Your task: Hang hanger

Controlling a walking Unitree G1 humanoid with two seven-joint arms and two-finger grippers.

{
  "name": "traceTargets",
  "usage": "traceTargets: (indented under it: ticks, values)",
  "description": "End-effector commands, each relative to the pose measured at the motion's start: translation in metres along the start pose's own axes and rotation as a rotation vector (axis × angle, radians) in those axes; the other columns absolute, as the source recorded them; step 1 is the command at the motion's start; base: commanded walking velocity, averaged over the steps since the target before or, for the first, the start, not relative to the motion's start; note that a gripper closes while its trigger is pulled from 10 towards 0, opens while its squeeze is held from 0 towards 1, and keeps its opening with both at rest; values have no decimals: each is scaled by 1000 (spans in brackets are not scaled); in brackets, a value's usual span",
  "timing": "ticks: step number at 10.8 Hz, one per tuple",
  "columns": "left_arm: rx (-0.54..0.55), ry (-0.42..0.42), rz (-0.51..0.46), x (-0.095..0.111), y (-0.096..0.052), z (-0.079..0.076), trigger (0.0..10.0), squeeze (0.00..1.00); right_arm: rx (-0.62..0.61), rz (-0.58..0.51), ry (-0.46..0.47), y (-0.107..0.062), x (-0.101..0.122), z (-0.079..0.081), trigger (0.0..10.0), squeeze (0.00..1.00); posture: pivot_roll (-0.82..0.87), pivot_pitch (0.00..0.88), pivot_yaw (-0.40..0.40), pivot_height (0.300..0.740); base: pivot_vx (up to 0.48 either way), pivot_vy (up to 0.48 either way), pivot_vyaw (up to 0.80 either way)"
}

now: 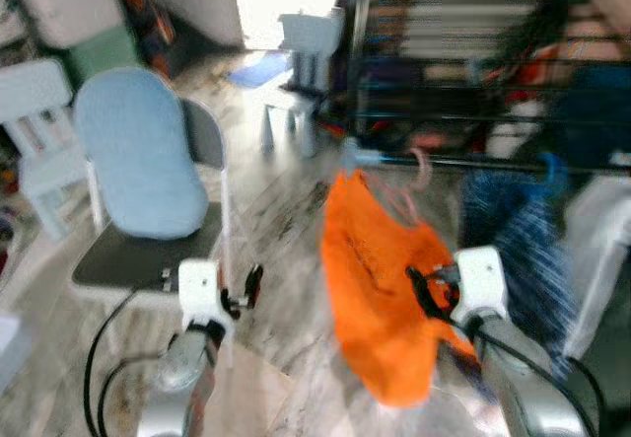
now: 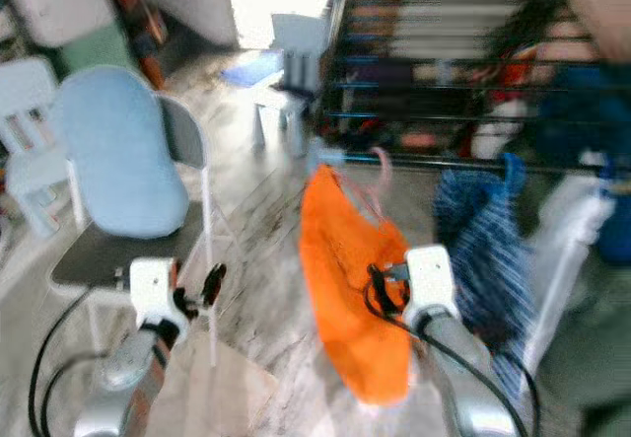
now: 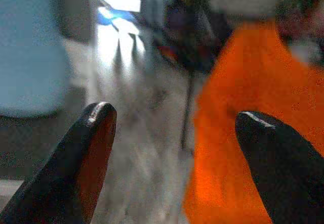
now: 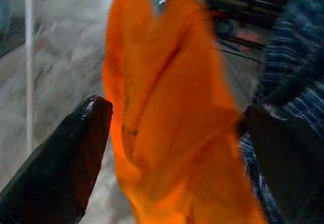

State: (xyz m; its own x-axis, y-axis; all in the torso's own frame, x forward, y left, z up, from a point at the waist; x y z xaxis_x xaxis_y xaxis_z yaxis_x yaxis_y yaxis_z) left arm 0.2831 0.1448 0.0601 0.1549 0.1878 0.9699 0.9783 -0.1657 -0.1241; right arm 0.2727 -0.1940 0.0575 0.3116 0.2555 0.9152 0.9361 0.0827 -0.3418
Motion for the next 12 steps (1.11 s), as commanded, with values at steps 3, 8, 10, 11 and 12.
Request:
traceTargets:
  ticks: [3,8,10,11,12]
  values:
    - [146,-315,-87,36,-21,43,10000,0,-125,-41,148,-4,10,-16,10000,565,-92,0,100,740,0,0,0]
    - [88,-163,-12,28,-2,35,10000,0,-177,-32,79,0,3,-33,10000,0,-105,0,112,740,0,0,0]
    - [88,-106,40,-5,-21,21,10000,0,-117,-70,49,-6,-1,-18,10000,0,-95,0,76,740,0,0,0]
    - [123,-110,68,-16,-29,27,10000,0,-95,-69,30,-6,-3,-15,10000,0,-93,0,74,740,0,0,0]
    - [156,-98,79,-17,-29,34,10000,0,-97,-70,44,-2,-2,-14,10000,0,-86,0,69,740,0,0,0]
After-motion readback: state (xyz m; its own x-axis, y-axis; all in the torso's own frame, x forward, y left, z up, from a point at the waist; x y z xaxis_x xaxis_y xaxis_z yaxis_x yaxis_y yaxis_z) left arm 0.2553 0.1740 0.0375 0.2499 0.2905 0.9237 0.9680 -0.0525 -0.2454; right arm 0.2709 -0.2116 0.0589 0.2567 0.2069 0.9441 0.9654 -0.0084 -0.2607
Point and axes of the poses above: a point about 5 cm out from each wrist's last joint towards the gripper, its own y axis pointing out of the wrist towards the gripper, its own x axis along the axis of the wrist's last joint, z = x × y, the point moved 2 cm from there along y, pointing out of the wrist towards the gripper, and after that the axes turned 6 degrees about -y, right-handed, at the moved point
